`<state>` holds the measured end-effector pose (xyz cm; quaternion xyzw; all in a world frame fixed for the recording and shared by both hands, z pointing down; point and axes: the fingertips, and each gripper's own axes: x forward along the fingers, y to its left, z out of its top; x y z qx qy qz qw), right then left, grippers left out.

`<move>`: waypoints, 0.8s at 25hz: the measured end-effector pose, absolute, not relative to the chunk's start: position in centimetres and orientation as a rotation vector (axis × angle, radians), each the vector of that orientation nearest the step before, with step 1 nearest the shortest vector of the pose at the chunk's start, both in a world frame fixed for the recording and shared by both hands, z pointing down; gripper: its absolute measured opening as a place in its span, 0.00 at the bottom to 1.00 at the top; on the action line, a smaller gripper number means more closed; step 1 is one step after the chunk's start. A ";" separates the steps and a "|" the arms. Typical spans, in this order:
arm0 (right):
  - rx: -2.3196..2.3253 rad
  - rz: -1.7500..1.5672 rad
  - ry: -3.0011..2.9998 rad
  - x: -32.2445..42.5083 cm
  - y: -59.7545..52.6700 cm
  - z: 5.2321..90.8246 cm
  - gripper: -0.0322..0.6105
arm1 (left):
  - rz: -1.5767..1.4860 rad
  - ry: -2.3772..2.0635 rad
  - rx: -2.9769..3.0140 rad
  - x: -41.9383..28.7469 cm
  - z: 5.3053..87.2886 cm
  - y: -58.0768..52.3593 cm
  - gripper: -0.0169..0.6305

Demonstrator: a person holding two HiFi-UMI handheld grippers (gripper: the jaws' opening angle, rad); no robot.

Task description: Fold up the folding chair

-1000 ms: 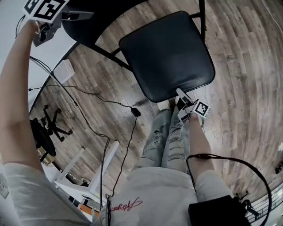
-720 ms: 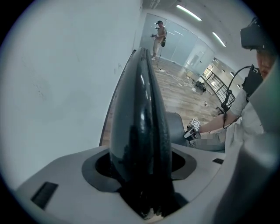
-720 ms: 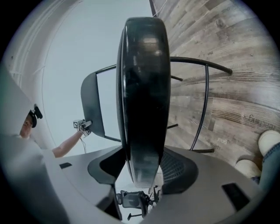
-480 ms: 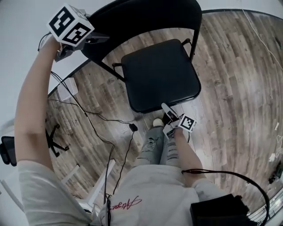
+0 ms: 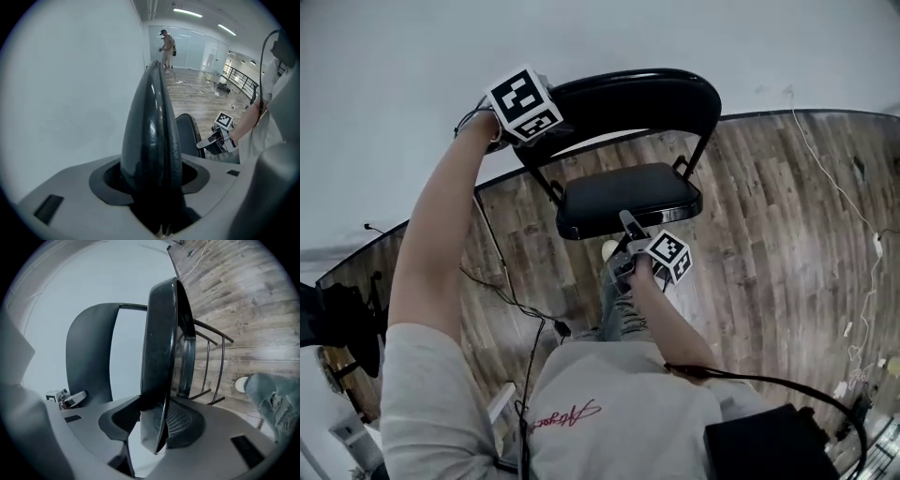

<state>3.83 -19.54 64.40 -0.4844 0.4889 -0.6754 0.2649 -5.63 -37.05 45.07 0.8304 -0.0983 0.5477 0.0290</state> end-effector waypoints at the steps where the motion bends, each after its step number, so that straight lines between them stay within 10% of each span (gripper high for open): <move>1: -1.313 -1.828 1.316 3.8 -21.0 63.6 0.30 | 1.692 -0.301 2.563 -5.6 44.8 -37.6 0.45; 20: -1.372 -1.995 1.446 0.4 -41.5 61.3 0.26 | 1.620 -0.163 2.517 -7.0 45.5 -51.0 0.37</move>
